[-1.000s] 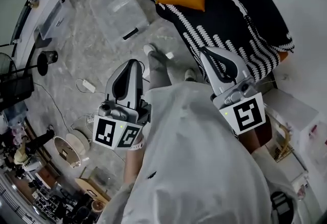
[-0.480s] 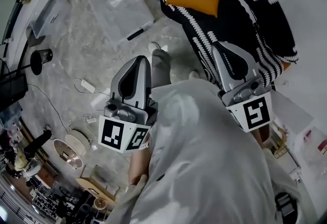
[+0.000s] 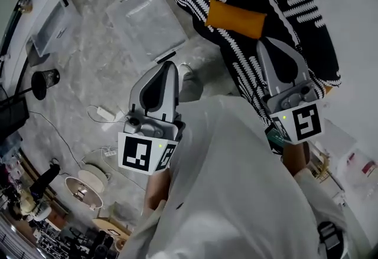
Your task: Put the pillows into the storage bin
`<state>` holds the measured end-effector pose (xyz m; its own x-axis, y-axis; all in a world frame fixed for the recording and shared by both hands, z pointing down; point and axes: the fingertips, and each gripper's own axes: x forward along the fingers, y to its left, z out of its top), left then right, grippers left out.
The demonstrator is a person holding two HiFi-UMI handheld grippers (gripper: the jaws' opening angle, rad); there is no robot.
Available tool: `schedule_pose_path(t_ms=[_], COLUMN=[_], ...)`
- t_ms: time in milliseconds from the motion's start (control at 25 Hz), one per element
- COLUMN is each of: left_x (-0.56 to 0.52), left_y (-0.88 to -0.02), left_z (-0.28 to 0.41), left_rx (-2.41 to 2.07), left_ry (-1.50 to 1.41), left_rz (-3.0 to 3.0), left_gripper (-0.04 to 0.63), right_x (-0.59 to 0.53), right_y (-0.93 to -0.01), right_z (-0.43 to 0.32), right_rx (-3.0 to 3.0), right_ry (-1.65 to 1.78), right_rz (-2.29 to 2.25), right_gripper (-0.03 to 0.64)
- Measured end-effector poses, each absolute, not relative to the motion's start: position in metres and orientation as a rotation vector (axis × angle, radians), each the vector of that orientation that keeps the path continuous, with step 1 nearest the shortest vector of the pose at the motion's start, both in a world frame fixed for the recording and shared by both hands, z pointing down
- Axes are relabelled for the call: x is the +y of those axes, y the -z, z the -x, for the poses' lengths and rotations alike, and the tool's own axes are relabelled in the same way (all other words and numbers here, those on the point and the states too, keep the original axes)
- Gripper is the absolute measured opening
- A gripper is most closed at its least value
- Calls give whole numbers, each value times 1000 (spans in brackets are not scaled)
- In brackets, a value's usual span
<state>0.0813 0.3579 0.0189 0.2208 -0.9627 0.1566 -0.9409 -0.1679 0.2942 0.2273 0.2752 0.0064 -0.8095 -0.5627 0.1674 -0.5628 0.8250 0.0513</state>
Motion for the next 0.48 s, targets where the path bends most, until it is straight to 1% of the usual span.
schedule_pose_path(t_ms=[280, 480], left_x=[327, 305], left_y=[-19, -28], left_z=[-42, -38], left_rx=[-1684, -1571], left_ry=[99, 84], left_rz=[-2257, -2297], left_gripper=[8, 8], right_x=[260, 264], right_y=[-3, -19], right_z=[-180, -169], right_rx=[-2798, -2752], right_ry=[39, -25], right_rz=[-970, -901], right_gripper=[12, 12])
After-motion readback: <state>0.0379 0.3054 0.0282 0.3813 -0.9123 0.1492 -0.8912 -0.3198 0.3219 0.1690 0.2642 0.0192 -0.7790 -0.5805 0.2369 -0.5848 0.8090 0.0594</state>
